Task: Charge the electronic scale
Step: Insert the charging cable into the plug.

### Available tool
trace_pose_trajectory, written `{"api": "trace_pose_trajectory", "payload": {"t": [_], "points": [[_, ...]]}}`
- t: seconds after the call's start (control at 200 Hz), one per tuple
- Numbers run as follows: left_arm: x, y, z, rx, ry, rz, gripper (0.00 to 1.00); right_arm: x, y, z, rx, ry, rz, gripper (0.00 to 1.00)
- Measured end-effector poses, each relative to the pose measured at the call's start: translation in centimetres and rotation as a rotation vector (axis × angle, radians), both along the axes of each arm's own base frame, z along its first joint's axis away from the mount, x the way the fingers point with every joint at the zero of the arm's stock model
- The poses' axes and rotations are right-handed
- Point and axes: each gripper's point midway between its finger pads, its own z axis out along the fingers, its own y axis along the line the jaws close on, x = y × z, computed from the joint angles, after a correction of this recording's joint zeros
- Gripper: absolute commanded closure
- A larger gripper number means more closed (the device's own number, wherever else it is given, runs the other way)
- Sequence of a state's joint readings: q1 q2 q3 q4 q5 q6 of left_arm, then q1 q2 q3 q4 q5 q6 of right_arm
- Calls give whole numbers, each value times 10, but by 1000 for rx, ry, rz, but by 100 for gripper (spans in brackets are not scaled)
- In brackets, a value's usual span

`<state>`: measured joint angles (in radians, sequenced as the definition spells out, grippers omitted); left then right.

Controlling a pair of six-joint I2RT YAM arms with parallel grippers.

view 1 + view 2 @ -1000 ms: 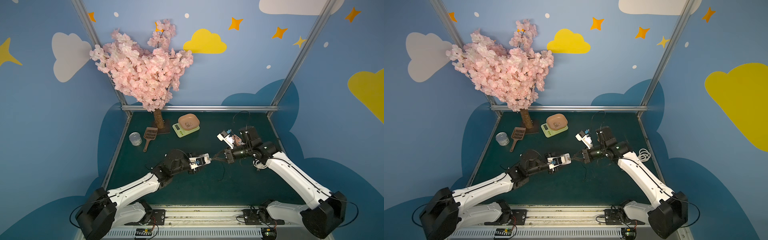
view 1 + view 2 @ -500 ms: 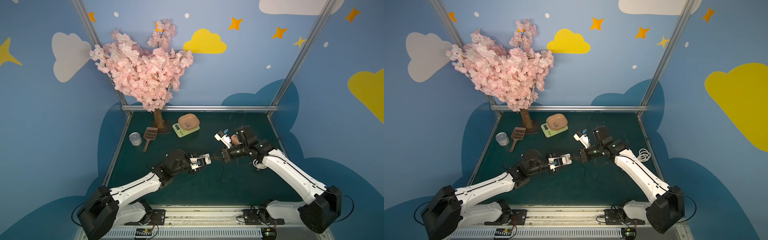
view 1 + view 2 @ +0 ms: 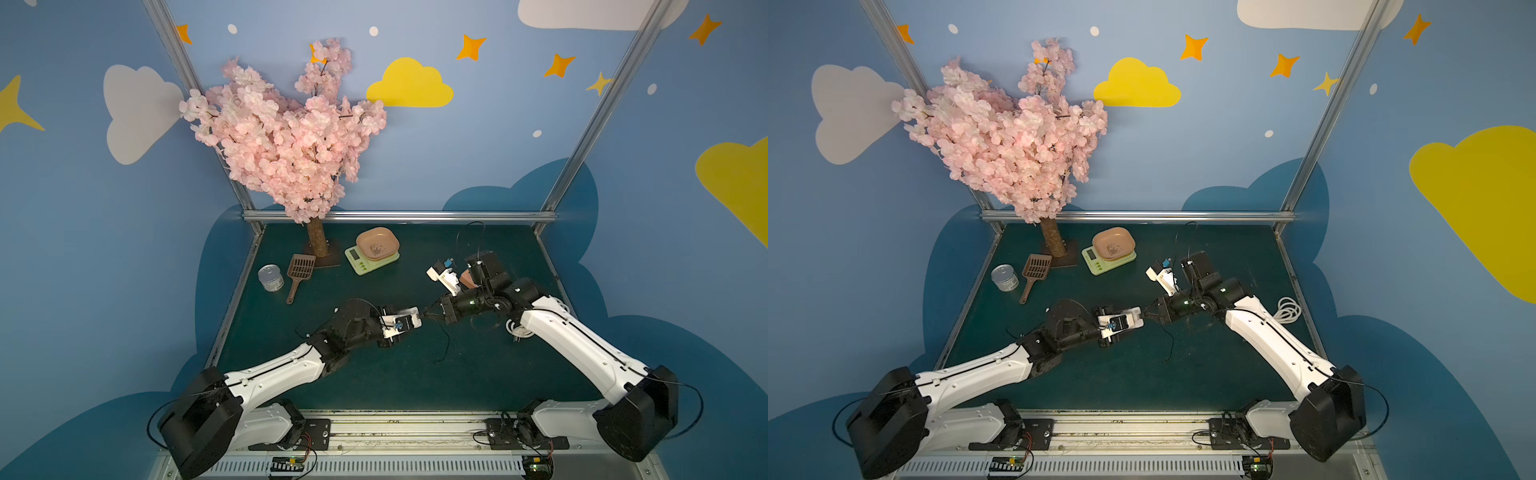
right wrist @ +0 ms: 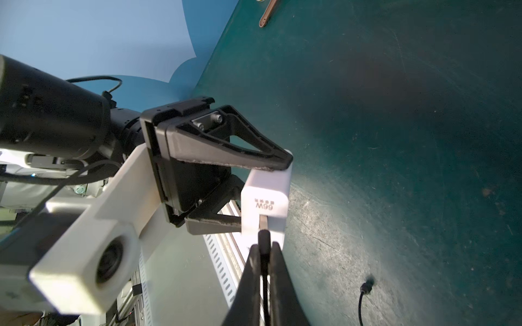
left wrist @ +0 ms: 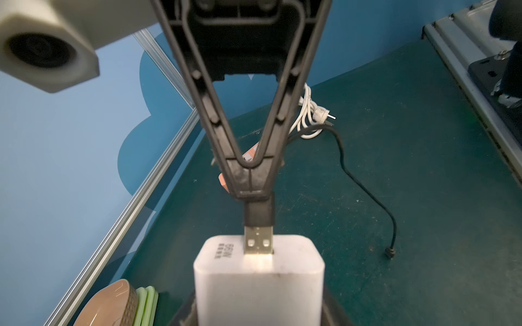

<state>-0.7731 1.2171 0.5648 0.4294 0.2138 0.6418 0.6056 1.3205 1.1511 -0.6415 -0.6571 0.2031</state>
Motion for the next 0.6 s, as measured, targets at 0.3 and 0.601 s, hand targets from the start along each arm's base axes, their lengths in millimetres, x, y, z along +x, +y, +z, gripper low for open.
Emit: {"api": "trace_pose_trajectory", "payload": {"t": [0.3,0.601], "points": [[6,-1,-11,46,-16,26,76,5,4,-12,-61,0,-26,100],[12,1,-14,58,-14,58,75,11,11,-17,-65,-2,-48,100]]}}
